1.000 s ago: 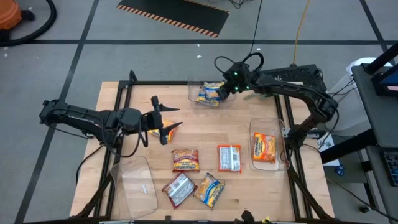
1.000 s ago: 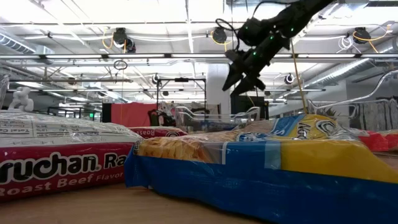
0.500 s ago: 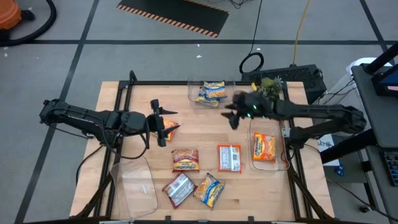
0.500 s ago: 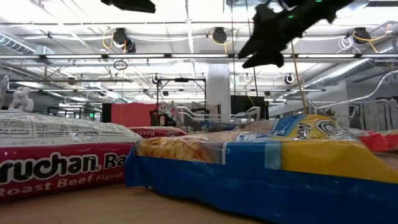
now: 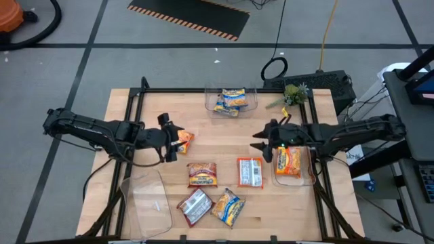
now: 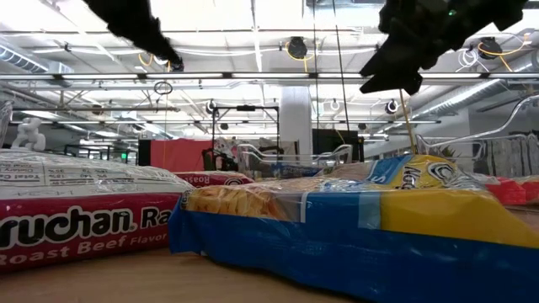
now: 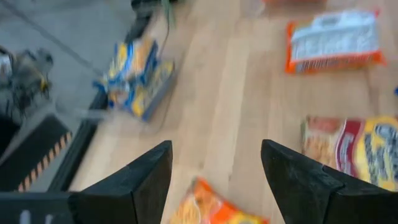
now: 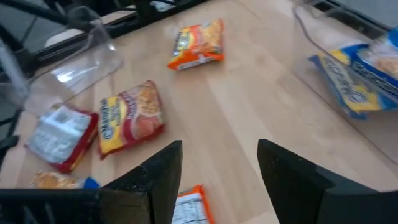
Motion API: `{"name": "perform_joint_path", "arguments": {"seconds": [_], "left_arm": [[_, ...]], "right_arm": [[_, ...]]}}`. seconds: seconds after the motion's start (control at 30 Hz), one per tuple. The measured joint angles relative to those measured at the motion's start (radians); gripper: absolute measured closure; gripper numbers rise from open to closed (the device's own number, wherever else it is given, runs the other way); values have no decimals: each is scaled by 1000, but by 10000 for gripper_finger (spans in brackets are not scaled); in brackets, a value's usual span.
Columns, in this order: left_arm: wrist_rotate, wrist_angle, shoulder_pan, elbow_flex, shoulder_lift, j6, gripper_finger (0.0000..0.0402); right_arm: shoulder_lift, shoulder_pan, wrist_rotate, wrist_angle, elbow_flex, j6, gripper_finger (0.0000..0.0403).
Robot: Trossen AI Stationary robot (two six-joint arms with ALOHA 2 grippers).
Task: Sort Maruchan noodles
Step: Put the left orange noodle pack into the right transparent bin
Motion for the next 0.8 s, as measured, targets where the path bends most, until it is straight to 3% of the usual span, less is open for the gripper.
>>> {"name": "perform_joint_path", "arguments": {"seconds": [0.47,0.57,0.8], "left_arm": [[-49,-276,75,0,0,-175,151],[-49,-307,88,0,0,-300,151],[55,-403,98,0,7,-479,151]], "right_arm": [[-4,27,3,109,0,-153,202],[-4,27,7,133,0,-177,202],[-4,27,33,134,1,-201,202]]}}
